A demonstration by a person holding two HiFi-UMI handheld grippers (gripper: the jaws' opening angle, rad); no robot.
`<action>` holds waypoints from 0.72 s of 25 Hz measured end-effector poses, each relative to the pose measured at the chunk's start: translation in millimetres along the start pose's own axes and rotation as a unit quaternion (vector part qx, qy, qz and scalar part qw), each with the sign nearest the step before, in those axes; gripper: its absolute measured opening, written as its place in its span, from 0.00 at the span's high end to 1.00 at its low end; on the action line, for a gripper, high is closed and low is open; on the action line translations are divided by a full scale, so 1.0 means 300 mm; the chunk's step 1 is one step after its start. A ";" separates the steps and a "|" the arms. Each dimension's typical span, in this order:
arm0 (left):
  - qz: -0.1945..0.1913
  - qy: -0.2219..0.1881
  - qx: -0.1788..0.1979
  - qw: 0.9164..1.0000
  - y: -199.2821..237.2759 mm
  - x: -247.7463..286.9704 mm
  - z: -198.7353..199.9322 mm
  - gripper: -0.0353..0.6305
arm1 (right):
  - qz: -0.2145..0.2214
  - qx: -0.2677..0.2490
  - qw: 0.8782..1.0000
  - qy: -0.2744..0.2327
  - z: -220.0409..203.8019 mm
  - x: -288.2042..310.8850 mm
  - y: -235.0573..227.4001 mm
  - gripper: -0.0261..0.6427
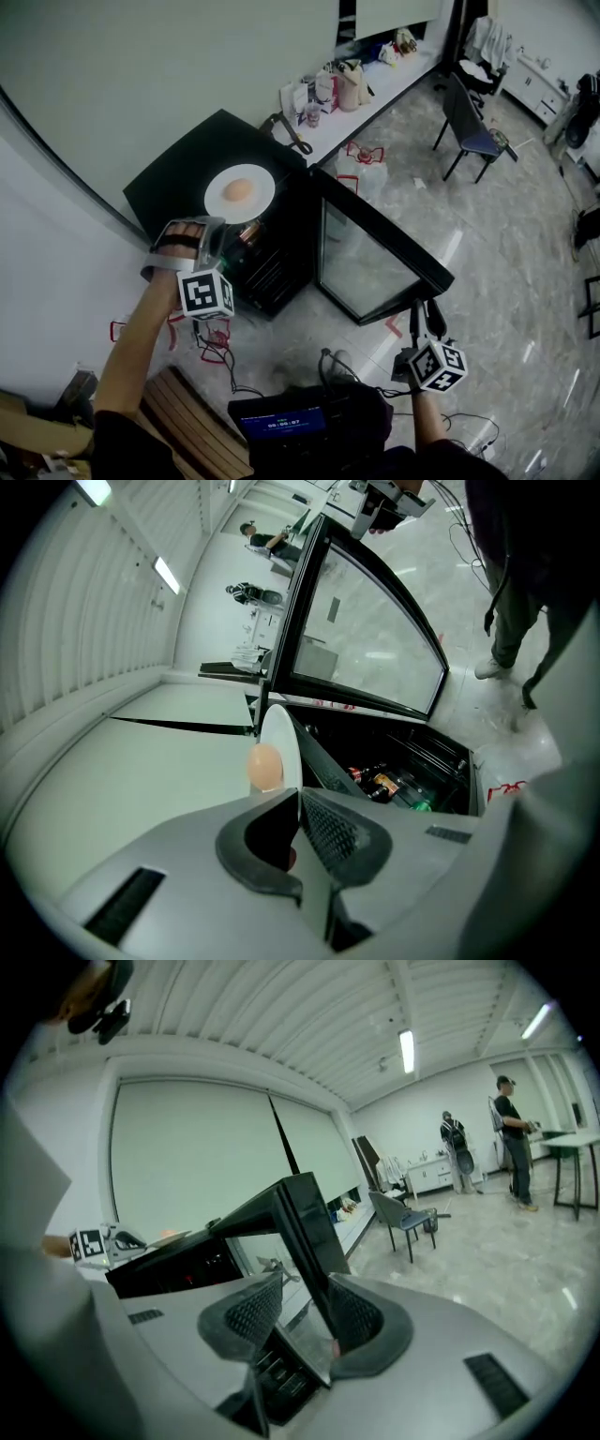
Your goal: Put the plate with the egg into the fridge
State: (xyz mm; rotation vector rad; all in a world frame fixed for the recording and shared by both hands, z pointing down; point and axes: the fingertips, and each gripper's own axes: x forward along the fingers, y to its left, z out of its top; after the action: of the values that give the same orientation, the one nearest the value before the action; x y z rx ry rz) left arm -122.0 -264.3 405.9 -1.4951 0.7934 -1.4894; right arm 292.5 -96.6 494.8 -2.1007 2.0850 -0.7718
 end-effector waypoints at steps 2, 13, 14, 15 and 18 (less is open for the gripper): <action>-0.005 0.003 -0.003 1.000 -0.010 -0.004 -0.009 0.92 | 0.019 0.039 0.999 0.010 -0.023 -0.022 0.042 0.75; -0.009 0.008 -0.014 1.000 -0.031 -0.030 -0.037 0.92 | 0.272 0.223 0.930 0.111 -0.086 0.123 0.663 0.75; -0.007 0.008 -0.014 1.000 -0.029 -0.033 -0.038 0.92 | 0.281 0.265 0.913 0.131 -0.090 0.158 0.742 0.75; -0.007 0.007 -0.015 1.000 -0.030 -0.034 -0.041 0.92 | 0.275 0.300 0.900 0.154 -0.098 0.198 0.804 0.75; -0.008 0.008 -0.013 1.000 -0.040 -0.032 -0.047 0.92 | 0.281 0.343 0.876 0.192 -0.087 0.327 0.983 0.75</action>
State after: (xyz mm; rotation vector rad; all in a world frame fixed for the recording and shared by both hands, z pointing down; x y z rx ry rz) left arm -138.4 -252.5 411.1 -1.5137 0.8142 -1.5108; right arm 7.0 -203.3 428.0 -0.9646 1.9736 -1.5957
